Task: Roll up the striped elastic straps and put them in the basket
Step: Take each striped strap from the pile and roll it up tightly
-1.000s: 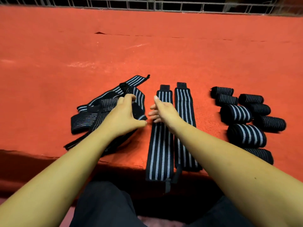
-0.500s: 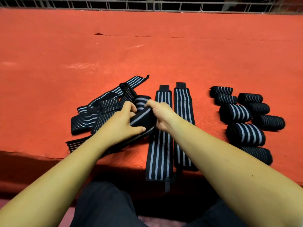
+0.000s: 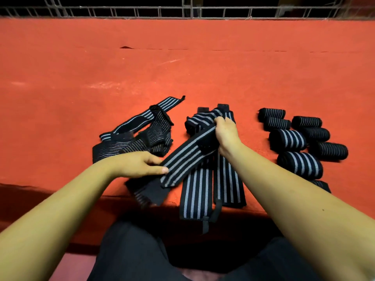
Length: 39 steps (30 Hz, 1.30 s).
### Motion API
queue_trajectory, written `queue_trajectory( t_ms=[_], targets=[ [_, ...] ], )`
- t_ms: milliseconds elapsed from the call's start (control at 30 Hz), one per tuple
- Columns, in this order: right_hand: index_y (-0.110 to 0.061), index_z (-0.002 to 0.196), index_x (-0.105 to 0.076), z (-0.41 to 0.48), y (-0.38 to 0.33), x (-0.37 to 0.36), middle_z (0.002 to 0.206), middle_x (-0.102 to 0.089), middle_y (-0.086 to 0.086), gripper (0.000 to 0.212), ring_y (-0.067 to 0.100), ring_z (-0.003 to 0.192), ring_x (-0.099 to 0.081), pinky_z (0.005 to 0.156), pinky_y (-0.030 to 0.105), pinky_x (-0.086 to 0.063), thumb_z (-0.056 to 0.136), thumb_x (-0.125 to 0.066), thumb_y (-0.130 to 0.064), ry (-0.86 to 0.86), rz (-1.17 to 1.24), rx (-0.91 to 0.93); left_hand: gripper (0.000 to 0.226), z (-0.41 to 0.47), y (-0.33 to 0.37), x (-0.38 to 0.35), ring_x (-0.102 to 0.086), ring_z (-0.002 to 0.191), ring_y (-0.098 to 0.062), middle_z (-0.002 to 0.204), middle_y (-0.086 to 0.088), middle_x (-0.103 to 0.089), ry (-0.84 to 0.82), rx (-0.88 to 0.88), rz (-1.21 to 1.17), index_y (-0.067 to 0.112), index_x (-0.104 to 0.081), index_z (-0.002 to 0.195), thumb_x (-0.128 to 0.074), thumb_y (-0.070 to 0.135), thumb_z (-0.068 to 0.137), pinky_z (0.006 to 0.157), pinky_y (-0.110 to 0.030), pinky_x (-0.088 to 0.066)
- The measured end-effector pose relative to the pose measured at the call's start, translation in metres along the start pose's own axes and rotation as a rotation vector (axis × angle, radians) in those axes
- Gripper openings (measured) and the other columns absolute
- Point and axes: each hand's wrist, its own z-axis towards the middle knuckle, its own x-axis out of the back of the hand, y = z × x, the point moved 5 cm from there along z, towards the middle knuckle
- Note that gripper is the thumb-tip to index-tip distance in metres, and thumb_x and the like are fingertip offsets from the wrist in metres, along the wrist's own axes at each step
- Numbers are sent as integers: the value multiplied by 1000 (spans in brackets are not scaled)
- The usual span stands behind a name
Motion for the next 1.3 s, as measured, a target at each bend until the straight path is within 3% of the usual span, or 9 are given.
queue_trajectory(
  t_ms=[100,200,300,500,800,967,1067,1167,1300],
  targets=[
    [-16,107,-62,0,6,6,100,-67,5,27,22,91,-65,84,40,-57,89,-48,-31,-35,-9,-30,35,-5,-12,-22,-63,88,4,89,20,-71,-71,13,-216,32,-75,87,-45,38,103,87,-15,-45],
    [-31,144,-42,-1,16,9,131,-62,1,58,25,109,-65,91,51,-55,89,-53,-48,-86,-38,-133,29,-4,-23,-28,-65,99,-3,106,1,-75,-63,-2,-284,19,-73,102,-45,23,105,93,-19,-48],
    [-28,136,-50,-7,10,9,124,-67,4,39,26,106,-68,89,50,-56,100,-49,-42,-102,41,-151,27,5,-38,-26,-65,90,-2,96,5,-75,17,26,-229,24,-75,90,-53,13,102,88,-22,-47],
    [-4,123,-61,-6,1,28,114,-71,19,31,35,100,-71,87,52,-57,99,-52,-22,9,473,-183,22,-1,-76,25,-62,113,-33,115,-15,-71,763,479,85,15,-73,110,-55,21,99,91,-36,-45],
    [-9,88,-67,-21,-28,47,87,-71,12,23,30,78,-68,86,44,-54,93,-56,-29,-44,553,-149,30,2,-63,26,-61,106,-42,118,-26,-63,718,665,390,0,-62,116,-47,9,92,89,-46,-51],
    [-9,68,-62,-42,-40,42,70,-66,9,21,26,61,-65,69,34,-55,84,-52,-18,-182,517,-193,27,28,6,24,-52,111,-35,111,-13,-55,888,115,315,11,-66,111,-56,31,95,93,-44,-43],
    [-8,65,-50,-54,-52,32,65,-61,13,19,30,61,-64,76,40,-55,82,-40,-7,-272,502,-176,26,34,64,18,-61,101,-8,107,2,-65,715,-132,-204,25,-64,109,-53,46,98,87,-27,-45],
    [0,54,-60,-64,-66,27,65,-66,20,43,37,75,-66,96,52,-51,83,-29,1,-379,503,-126,47,36,103,3,-58,99,12,118,14,-65,494,-247,-264,33,-56,123,-70,53,83,83,-10,-43],
    [15,92,-63,-64,-78,28,98,-61,35,39,51,99,-63,98,62,-48,74,-28,12,-376,454,-10,33,38,114,2,-53,90,-4,101,4,-55,565,-293,-58,26,-61,107,-77,41,83,75,-20,-39]
  ],
)
